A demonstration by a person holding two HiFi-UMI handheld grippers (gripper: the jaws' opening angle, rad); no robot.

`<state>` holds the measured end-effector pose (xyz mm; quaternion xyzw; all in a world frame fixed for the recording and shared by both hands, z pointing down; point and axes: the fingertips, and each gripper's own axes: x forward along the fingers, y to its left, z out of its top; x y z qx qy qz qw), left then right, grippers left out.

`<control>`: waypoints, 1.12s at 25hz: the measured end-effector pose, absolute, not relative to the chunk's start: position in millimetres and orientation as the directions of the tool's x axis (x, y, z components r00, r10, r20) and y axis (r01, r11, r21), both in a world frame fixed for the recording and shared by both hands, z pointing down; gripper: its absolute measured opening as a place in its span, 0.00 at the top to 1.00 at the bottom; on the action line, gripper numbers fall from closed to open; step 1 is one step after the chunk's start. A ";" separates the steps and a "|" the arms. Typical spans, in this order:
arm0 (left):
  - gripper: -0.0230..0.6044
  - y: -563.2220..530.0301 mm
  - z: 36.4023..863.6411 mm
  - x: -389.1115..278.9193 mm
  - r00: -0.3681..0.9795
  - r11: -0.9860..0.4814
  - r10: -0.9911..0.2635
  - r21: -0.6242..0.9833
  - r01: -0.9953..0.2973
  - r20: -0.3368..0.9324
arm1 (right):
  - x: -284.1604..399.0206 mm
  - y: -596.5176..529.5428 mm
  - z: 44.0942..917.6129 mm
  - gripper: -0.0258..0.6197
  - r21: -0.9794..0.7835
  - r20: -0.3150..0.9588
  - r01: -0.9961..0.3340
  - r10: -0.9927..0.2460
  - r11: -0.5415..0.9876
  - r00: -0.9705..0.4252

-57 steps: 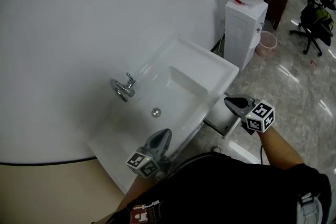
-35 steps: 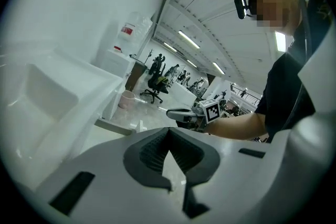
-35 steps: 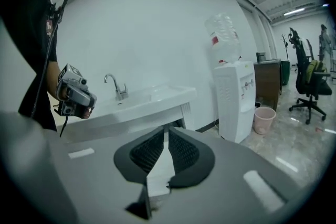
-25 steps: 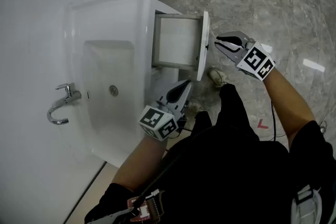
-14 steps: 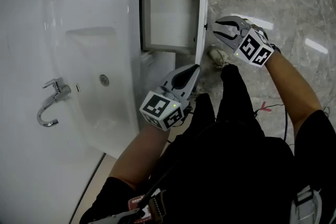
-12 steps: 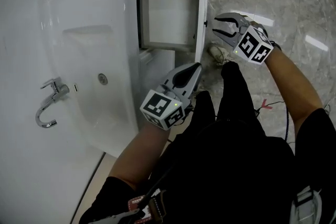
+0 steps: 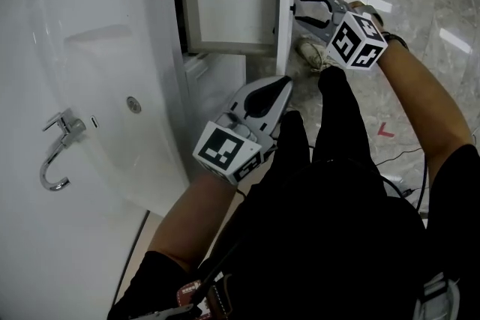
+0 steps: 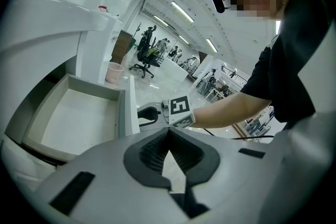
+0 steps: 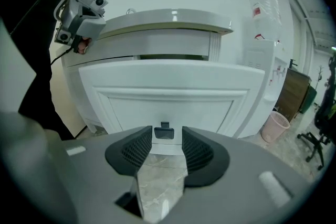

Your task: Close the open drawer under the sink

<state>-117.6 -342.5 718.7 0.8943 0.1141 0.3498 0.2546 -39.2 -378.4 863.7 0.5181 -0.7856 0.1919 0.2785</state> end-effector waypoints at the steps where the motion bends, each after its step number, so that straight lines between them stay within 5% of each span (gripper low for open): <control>1: 0.96 -342.6 720.6 -117.6 0.727 -0.843 0.384 0.537 0.025 0.569 | -40.3 -379.1 866.4 0.73 -0.013 0.636 -0.920 -0.707 0.391 -0.309; 28: 0.96 -320.1 726.9 -118.6 0.734 -0.806 0.420 0.591 0.033 0.533 | -46.8 -390.1 883.1 0.77 0.057 0.635 -0.920 -0.725 0.388 -0.266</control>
